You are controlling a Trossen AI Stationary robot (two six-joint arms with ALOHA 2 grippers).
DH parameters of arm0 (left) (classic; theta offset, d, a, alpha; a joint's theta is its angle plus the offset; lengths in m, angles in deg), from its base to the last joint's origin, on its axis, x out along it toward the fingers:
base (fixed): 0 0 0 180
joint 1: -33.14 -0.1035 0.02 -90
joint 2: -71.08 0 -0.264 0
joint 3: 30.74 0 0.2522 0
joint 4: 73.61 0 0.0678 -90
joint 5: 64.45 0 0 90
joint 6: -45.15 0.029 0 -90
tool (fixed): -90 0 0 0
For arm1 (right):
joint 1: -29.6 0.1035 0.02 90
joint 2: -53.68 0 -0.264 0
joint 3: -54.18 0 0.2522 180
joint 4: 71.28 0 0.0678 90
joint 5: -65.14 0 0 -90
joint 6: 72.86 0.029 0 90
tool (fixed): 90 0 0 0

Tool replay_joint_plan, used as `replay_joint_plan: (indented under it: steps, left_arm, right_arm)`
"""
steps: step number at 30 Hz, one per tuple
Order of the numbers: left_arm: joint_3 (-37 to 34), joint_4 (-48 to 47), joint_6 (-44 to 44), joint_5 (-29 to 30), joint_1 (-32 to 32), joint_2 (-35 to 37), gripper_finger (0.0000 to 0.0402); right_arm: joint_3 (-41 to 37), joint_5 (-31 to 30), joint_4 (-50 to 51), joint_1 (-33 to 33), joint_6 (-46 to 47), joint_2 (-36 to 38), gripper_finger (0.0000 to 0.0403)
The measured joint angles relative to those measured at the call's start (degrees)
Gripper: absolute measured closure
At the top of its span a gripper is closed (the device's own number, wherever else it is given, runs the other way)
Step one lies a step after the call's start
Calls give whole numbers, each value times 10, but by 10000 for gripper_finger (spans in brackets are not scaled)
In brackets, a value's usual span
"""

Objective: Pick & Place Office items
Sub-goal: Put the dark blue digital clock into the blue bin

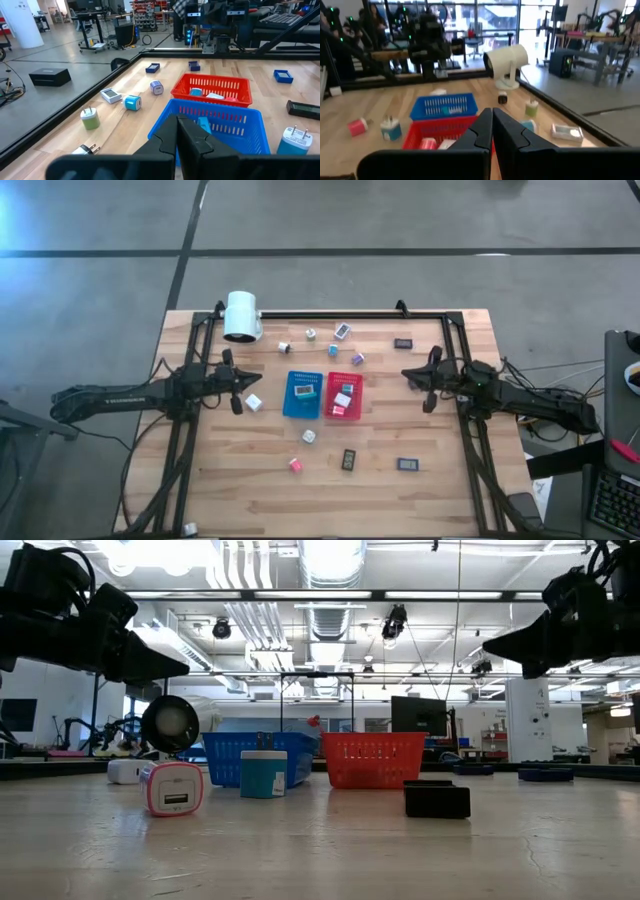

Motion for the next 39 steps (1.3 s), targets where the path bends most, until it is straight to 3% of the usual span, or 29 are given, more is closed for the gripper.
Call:
replay_joint_plan:
  steps: [39]
  left_arm:
    - [0,0,0,0,0,0,390]
  right_arm:
    - [0,-19,-14,0,24,-4,394]
